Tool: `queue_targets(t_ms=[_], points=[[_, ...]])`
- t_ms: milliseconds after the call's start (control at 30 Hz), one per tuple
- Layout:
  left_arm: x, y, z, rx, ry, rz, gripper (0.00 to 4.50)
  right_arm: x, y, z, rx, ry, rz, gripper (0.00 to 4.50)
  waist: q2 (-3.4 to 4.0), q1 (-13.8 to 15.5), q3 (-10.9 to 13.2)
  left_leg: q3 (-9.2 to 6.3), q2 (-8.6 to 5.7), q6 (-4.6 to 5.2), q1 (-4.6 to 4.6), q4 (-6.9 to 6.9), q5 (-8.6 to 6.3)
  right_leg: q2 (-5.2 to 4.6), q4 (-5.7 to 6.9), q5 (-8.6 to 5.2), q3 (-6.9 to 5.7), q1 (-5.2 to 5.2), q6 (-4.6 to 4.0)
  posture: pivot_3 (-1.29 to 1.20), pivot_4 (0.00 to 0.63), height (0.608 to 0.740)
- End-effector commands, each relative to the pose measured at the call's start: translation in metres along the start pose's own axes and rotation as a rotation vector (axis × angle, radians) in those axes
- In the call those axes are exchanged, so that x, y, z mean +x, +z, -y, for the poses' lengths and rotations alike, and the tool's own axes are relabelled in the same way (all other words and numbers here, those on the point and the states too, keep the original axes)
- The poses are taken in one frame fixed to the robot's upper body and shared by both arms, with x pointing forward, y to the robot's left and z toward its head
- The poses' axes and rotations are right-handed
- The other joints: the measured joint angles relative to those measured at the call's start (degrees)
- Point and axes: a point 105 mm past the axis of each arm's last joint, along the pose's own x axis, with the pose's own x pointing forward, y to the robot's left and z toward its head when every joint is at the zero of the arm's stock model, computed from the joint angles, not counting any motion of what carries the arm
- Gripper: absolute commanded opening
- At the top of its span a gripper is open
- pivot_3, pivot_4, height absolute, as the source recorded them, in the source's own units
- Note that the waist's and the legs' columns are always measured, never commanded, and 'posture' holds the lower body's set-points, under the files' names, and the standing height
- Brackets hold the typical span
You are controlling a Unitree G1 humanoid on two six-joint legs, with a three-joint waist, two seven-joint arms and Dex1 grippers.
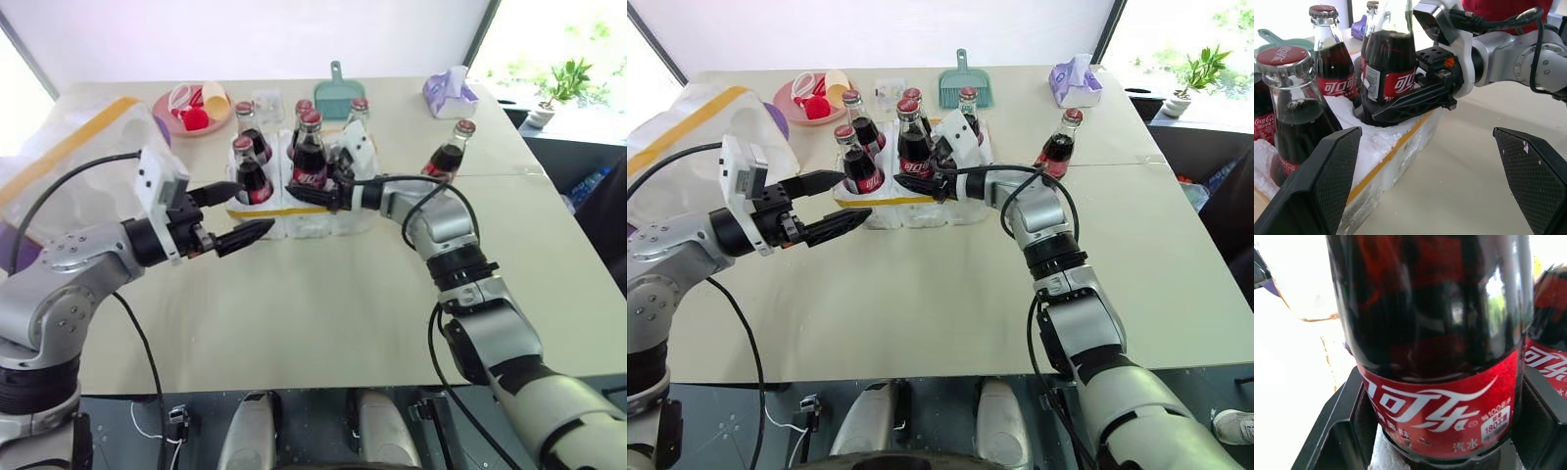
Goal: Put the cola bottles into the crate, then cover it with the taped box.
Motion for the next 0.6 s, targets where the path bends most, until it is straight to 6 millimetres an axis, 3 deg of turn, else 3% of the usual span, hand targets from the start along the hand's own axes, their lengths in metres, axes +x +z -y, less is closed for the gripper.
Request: queue_targets(t_ms=[33,200,333,467,600], points=[[0.003,0.014,0.006,0.053,-0.029,0.039,4.50,0.001,0.014,0.000,-0.026,-0.017,0.042,4.44,0.00,0.1,0.0,0.00,0.00,-0.01,0.00,0.00,0.01,0.00,0.01,0.00,0.00,0.00,0.00,0.00,0.150,0.736],[0.005,0.016,0.007,0.052,-0.046,0.042,4.50,-0.045,0.046,0.007,-0.020,-0.055,0.154,4.44,0.00,0.7,0.0,0.00,-0.01,-0.03,-0.05,0.00,0.02,-0.01,-0.02,0.00,0.00,0.01,0.00,0.00,0.150,0.736],[0.007,0.015,0.009,0.041,-0.060,0.041,4.50,-0.109,0.069,0.012,-0.002,-0.128,0.215,4.44,0.00,1.4,0.0,0.00,-0.05,-0.02,-0.10,0.04,0.01,-0.06,-0.10,0.01,-0.01,0.05,0.00,0.00,0.150,0.736],[0.009,0.014,0.010,0.034,-0.073,0.040,4.50,-0.169,0.059,0.023,-0.011,-0.307,0.130,4.44,-0.03,1.8,0.0,0.00,-0.03,-0.01,-0.01,0.03,0.01,-0.03,-0.08,0.00,-0.02,0.09,0.00,0.00,0.150,0.736],[0.012,0.014,0.009,0.031,-0.086,0.043,4.50,-0.210,0.040,0.035,0.012,-0.479,0.046,4.44,-0.03,1.8,0.0,0.01,-0.03,-0.01,0.00,0.05,0.01,-0.04,-0.07,0.00,0.00,0.12,0.00,0.00,0.150,0.736]])
